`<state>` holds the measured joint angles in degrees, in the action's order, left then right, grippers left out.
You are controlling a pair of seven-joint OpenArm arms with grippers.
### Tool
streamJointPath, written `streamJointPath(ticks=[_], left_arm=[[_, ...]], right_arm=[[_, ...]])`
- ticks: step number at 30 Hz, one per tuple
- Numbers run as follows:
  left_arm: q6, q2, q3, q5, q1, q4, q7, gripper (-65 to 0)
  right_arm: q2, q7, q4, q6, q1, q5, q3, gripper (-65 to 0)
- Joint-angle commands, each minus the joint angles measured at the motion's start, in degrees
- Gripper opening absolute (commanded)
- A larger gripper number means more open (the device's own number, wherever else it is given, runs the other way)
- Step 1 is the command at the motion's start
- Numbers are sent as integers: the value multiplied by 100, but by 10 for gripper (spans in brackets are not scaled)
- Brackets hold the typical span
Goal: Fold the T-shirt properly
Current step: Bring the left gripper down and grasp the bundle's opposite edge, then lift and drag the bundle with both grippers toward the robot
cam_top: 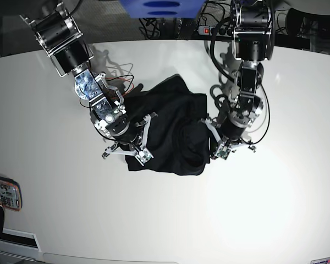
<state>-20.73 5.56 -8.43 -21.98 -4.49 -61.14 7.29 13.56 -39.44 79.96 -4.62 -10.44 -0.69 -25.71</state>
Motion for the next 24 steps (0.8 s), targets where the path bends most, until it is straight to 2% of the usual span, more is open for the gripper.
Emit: streamJointPath(ticks=[1, 5, 9, 12, 17, 24], left_arm=[[-6, -24, -15, -242, -39, 62, -470, -650], [-6, -33, 3, -251, -329, 211, -487, -650], [-6, -60, 3, -251, -505, 282, -487, -650], [-6, -227, -32, -251, -417, -61, -478, -650], [-6, -227, -50, -233, 709, -1837, -487, -650], [3, -235, -744, -207, 2484, -4211, -461, -650]], right_arm=[[37, -16, 237, -26, 2, 3, 18, -650], [134, -394, 782, -26, 292, 3, 18, -650], [231, -447, 1336, -26, 609, -6, 18, -650], [292, -570, 1450, -26, 644, -6, 18, -650], [310, -570, 1441, -26, 626, -6, 246, -650], [301, -728, 1467, -26, 626, -6, 598, -650]])
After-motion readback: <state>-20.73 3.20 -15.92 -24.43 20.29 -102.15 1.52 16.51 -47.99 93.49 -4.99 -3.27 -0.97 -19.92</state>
